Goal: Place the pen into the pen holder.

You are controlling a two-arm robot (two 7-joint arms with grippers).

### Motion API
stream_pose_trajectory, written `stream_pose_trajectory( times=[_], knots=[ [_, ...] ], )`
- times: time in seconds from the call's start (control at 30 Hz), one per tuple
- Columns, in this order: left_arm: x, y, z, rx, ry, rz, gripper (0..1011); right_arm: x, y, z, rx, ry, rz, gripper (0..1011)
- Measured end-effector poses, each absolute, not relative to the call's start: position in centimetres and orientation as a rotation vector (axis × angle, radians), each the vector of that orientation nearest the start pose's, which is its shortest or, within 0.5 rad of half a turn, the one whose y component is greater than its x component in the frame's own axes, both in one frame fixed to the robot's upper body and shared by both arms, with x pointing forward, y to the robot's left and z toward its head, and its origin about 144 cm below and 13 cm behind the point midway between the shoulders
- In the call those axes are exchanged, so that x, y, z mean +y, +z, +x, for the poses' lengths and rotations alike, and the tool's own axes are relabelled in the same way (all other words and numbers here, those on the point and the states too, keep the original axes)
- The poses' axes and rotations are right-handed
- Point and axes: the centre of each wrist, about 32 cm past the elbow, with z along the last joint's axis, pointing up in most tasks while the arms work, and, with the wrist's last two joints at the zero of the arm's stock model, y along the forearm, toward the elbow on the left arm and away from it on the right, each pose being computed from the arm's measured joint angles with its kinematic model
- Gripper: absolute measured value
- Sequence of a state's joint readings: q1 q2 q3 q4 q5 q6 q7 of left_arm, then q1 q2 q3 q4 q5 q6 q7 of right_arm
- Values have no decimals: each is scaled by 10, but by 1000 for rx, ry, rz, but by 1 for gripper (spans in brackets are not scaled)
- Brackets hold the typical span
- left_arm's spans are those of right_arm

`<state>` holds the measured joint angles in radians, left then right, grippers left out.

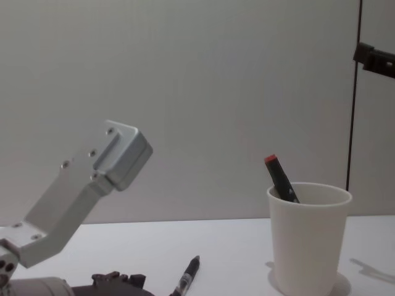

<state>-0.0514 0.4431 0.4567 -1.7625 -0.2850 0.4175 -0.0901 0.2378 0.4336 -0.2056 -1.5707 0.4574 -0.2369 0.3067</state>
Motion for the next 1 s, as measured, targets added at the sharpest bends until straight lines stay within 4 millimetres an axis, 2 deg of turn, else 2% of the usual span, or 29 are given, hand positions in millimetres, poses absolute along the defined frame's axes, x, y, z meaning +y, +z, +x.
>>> stream_pose_trajectory(
  times=[0.83, 1.0],
  knots=[
    [199, 1177, 437, 117, 991, 409, 1001, -292, 1228, 514, -311, -1061, 258, 1002],
    [199, 1177, 438, 117, 991, 410, 927, -292, 1228, 514, -311, -1061, 258, 1002]
  ],
)
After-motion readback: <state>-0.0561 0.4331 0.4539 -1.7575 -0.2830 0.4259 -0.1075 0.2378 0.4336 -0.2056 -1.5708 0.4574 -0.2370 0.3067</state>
